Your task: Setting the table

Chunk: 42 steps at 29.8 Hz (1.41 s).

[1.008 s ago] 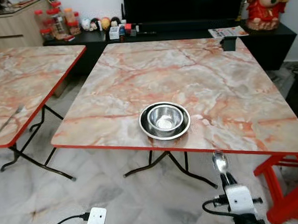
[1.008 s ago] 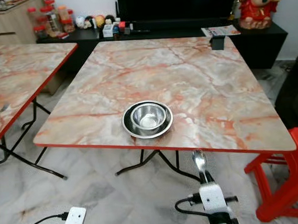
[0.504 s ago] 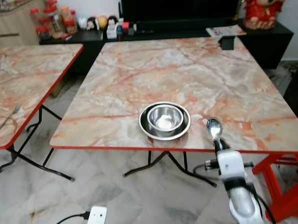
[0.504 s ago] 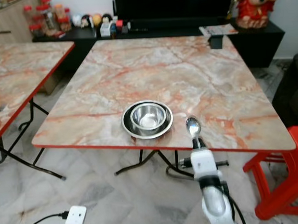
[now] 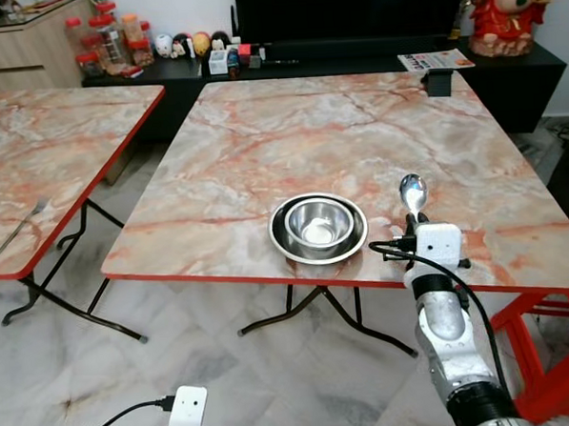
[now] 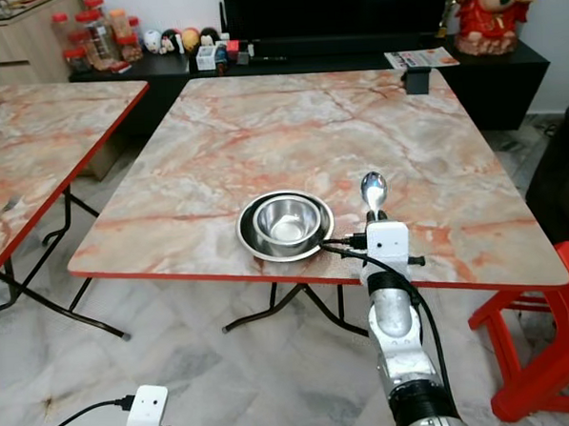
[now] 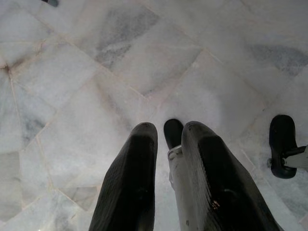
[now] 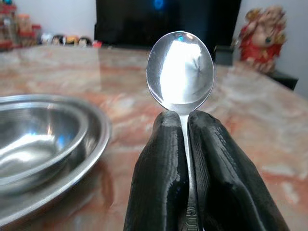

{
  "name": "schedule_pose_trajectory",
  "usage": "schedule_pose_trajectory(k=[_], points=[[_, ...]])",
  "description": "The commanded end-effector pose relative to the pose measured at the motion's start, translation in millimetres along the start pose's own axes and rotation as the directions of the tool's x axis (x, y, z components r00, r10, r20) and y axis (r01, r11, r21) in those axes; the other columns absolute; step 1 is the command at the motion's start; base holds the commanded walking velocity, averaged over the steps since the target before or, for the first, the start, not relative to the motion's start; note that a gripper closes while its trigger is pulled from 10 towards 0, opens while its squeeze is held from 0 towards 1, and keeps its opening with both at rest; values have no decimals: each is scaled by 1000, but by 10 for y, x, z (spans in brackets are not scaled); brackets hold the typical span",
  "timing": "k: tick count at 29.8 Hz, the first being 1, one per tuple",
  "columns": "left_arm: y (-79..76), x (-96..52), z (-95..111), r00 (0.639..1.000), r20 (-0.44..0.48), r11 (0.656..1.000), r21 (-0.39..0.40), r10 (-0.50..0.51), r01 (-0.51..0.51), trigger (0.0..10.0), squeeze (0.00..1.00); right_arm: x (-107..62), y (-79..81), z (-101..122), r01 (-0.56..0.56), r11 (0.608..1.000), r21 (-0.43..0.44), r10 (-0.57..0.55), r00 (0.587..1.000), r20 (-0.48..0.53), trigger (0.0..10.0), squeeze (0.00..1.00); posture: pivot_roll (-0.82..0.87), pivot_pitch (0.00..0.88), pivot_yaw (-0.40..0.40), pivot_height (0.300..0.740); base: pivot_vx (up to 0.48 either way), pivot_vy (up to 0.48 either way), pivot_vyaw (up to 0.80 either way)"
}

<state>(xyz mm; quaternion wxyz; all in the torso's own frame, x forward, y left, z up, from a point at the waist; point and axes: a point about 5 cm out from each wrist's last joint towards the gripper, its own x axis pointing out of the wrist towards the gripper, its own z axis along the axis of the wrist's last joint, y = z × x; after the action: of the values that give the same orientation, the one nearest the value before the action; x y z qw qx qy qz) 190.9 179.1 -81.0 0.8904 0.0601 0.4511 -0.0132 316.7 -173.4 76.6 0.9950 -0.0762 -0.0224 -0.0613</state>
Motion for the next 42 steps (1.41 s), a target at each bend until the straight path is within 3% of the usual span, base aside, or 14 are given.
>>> schedule_pose_trajectory(k=[1, 10, 38, 42], points=[[25, 0, 2, 1000, 0, 1000, -8, 14, -14, 10000, 0, 34, 18, 17, -6, 1000, 12, 6, 1000, -3, 10000, 0, -134, 0, 35, 740, 274, 0, 0], [40, 1, 16, 1000, 5, 1000, 4, 15, -15, 10000, 0, 85, -30, 54, 17, 997, 71, -17, 1000, 8, 10000, 0, -137, 0, 45, 740, 290, 0, -128], [73, -1, 12, 1000, 4, 1000, 0, 23, -23, 10000, 0, 57, 26, 17, 23, 998, 65, -24, 1000, 9, 10000, 0, -125, 0, 44, 740, 323, 0, 0], [70, -1, 21, 1000, 12, 1000, -12, 25, -25, 10000, 0, -10, 14, -53, 23, 998, 56, -22, 1000, -11, 10000, 0, -122, 0, 42, 740, 140, 0, 0]])
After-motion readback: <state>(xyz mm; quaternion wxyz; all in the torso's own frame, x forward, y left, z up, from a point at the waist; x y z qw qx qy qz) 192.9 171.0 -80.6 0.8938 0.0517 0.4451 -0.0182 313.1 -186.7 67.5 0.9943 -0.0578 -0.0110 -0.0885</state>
